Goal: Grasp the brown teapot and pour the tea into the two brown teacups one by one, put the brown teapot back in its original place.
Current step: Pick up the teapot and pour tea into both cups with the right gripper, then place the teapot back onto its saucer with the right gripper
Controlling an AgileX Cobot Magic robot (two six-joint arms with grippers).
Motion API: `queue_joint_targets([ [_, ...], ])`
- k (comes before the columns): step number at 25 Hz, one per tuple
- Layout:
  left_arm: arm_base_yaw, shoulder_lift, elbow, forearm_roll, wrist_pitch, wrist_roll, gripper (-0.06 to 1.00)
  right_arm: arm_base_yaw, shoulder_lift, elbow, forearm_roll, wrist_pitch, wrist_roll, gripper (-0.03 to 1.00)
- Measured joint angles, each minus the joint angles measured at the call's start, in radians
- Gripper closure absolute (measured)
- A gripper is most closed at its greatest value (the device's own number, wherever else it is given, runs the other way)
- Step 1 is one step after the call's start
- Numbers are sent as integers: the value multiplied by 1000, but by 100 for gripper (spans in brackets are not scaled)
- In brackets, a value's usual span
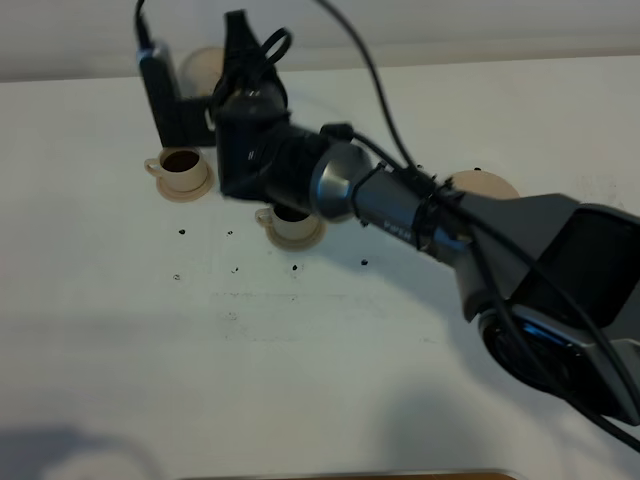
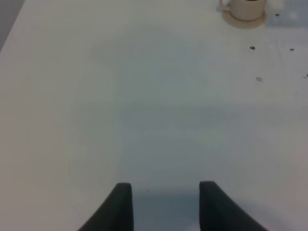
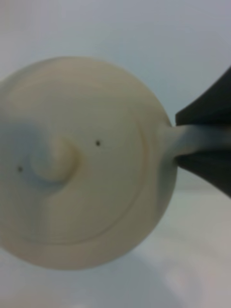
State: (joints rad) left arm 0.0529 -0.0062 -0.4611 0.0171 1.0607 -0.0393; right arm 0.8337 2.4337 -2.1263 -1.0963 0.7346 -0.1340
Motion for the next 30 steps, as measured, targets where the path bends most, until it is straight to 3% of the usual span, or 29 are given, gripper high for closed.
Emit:
queue_joint_targets([
  [6, 0, 0, 0, 0, 0, 0, 63, -49, -11, -44, 301, 30, 3, 86],
  [12, 0, 0, 0, 0, 0, 0, 63, -91, -11, -45, 526, 40, 5, 86],
  [22, 0, 0, 0, 0, 0, 0, 63, -135, -11, -50, 819, 87, 12, 86],
  [30, 0, 0, 0, 0, 0, 0, 63, -163, -3, -79, 944, 130, 18, 86],
])
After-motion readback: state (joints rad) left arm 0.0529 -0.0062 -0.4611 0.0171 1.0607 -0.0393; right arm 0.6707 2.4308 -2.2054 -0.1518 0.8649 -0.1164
